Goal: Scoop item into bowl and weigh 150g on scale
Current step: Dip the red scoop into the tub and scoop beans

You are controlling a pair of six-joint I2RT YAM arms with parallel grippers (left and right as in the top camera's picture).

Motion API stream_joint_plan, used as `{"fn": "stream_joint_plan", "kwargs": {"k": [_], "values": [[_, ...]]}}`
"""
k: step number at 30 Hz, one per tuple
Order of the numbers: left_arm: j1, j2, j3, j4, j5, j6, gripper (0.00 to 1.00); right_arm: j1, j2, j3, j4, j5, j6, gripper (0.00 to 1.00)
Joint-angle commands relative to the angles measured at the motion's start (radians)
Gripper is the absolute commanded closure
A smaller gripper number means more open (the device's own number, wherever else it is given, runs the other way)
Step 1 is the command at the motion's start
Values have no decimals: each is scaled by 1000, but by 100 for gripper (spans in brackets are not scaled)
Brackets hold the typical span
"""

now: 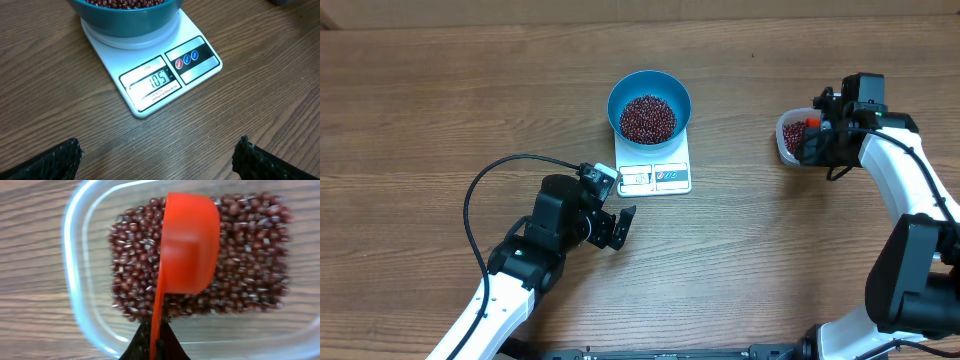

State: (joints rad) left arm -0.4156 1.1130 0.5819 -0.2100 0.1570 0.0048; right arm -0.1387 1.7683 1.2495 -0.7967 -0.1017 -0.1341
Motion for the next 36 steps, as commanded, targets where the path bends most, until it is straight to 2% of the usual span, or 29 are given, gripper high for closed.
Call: {"fn": "stream_joint_plan", "kwargs": {"k": [1,16,36], "values": [[-4,-2,4,1,12,-8,1,-5,11,-8,-1,-96,3,96],[-4,-2,4,1,12,-9,0,-195,11,-8,-22,-414,8,96],[-4,-2,4,2,12,-9,1,-343,1,22,-59,-669,21,96]]}}
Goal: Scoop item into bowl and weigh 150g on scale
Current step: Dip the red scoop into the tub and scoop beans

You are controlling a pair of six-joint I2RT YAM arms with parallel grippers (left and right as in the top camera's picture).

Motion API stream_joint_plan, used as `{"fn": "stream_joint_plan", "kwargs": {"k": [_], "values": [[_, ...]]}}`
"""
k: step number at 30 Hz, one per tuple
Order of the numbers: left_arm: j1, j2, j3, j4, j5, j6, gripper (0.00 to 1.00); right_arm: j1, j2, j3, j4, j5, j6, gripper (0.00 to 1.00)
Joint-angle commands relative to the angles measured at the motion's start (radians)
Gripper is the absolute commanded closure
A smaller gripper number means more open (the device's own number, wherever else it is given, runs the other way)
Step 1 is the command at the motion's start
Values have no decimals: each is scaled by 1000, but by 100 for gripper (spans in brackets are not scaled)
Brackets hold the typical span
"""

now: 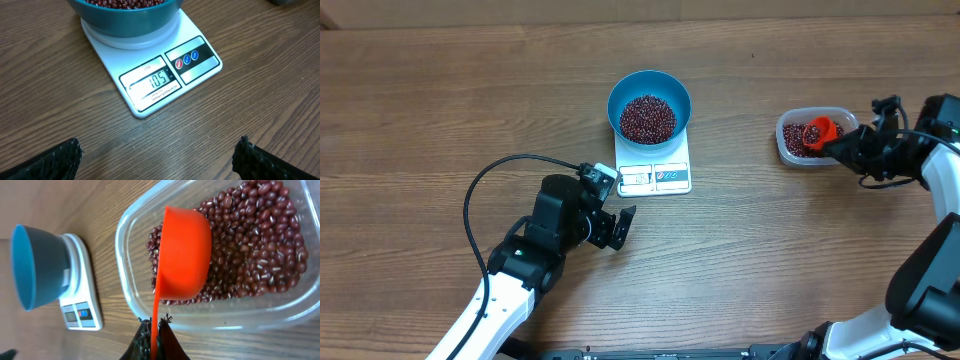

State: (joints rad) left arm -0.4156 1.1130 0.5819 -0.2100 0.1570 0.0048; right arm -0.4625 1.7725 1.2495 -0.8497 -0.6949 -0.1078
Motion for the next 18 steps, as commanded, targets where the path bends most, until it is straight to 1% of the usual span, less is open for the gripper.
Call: {"fn": "stream_joint_plan", "kwargs": {"k": [1,5,10,14,18], "values": [[-4,-2,4,1,12,-9,1,-24,-8,27,-14,-81,-6,96],[-4,-2,4,2,12,-9,0,-27,-30,60,-68,-129,-51,96],[-4,-2,4,2,12,-9,1,-13,-58,101,-118,-192,-58,96],[-4,-2,4,2,12,-8,0,25,-78,134,-143,-207,-57,96],[-4,-2,4,2,12,-9,0,98,-89,175,-156,-224,-45,96]]}}
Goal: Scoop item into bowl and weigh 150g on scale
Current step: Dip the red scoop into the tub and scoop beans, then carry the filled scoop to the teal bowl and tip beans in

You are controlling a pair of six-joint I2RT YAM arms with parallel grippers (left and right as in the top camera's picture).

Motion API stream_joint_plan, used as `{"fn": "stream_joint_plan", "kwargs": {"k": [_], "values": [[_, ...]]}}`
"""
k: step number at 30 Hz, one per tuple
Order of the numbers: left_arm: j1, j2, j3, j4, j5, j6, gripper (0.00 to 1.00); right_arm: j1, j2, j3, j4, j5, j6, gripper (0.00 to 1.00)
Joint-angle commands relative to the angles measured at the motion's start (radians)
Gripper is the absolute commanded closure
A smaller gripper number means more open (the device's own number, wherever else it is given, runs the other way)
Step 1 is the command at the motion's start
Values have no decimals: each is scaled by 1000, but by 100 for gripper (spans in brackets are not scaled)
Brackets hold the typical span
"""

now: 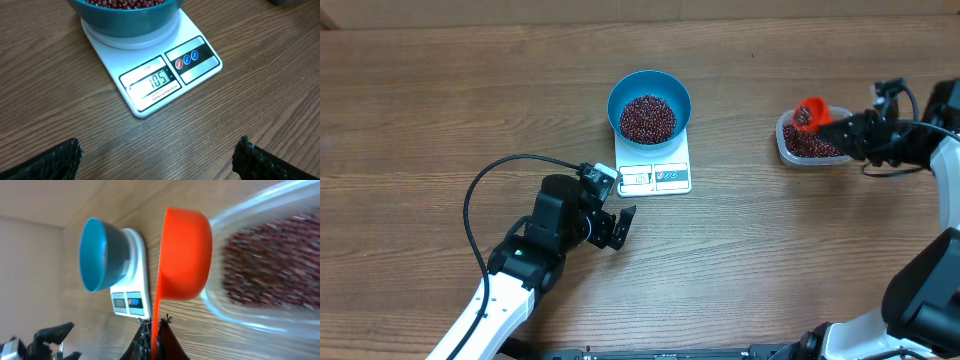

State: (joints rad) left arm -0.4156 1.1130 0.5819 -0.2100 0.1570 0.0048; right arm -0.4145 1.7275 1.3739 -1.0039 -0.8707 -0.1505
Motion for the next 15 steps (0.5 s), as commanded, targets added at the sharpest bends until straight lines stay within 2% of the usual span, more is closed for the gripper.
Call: {"fn": "stream_joint_plan", "kwargs": {"k": [1,8,15], "values": [[-4,-2,4,2,12,-9,0,70,-43,61,-2,-48,6,96],[-4,-2,4,1,12,-9,0,241,-43,114,66,-29,106,96],[-4,-2,4,1,12,-9,0,426,-43,116,195,119,241,96]]}}
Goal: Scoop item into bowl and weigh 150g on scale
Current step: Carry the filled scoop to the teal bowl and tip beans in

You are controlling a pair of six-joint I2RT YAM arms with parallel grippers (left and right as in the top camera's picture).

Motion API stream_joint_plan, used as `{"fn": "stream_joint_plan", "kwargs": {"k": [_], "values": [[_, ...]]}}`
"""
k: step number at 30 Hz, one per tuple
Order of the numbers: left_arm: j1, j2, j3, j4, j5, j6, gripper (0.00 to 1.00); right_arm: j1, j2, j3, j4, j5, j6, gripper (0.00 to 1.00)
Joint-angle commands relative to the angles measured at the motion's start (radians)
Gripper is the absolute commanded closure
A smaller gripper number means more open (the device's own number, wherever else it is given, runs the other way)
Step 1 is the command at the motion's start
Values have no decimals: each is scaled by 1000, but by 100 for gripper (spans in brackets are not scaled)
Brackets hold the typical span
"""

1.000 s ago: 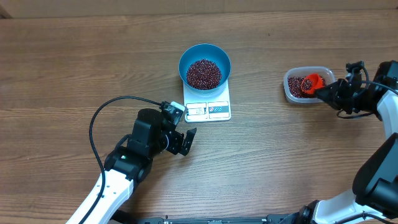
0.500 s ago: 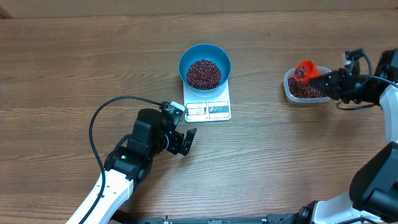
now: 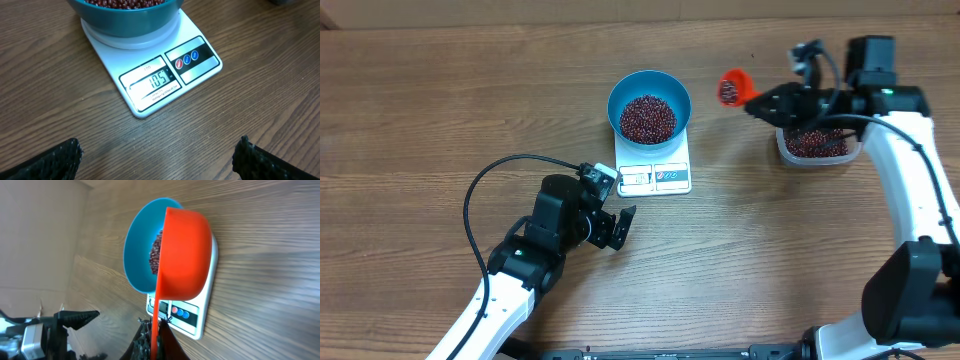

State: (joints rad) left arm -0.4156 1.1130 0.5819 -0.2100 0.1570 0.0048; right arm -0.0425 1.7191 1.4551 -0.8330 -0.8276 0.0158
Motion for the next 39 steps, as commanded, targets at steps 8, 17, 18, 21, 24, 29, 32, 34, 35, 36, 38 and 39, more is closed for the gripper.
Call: {"fn": "stream_joint_plan", "kwargs": {"k": [8,17,18,21,24,29,32,34,35,36,38,39], "values": [[-10,5,4,6,11,-8,1,242,-35,35,101,304,93,96],[-10,5,4,5,11,-8,1,380,-35,35,166,537,89,96],[-10,5,4,5,11,-8,0,389,-35,35,174,550,89,96],[-10,5,4,5,11,-8,0,413,-35,35,198,583,87,96],[-10,5,4,6,11,-8,0,433,-34,35,218,603,57,96],[-10,5,4,5,11,-8,0,460,-33,35,234,663,8,96],[-10,5,4,5,11,-8,0,469,-28,35,241,695,-35,96],[-10,5,4,5,11,-8,0,469,-23,35,243,696,-63,96],[-10,5,4,5,12,-8,0,469,-17,35,243,696,-81,96],[-10,5,4,5,12,-8,0,469,-15,35,244,695,-101,96],[-10,5,4,5,11,-8,0,472,-9,35,245,696,-143,96],[-10,5,4,6,11,-8,0,475,-7,35,245,696,-168,96]]}}
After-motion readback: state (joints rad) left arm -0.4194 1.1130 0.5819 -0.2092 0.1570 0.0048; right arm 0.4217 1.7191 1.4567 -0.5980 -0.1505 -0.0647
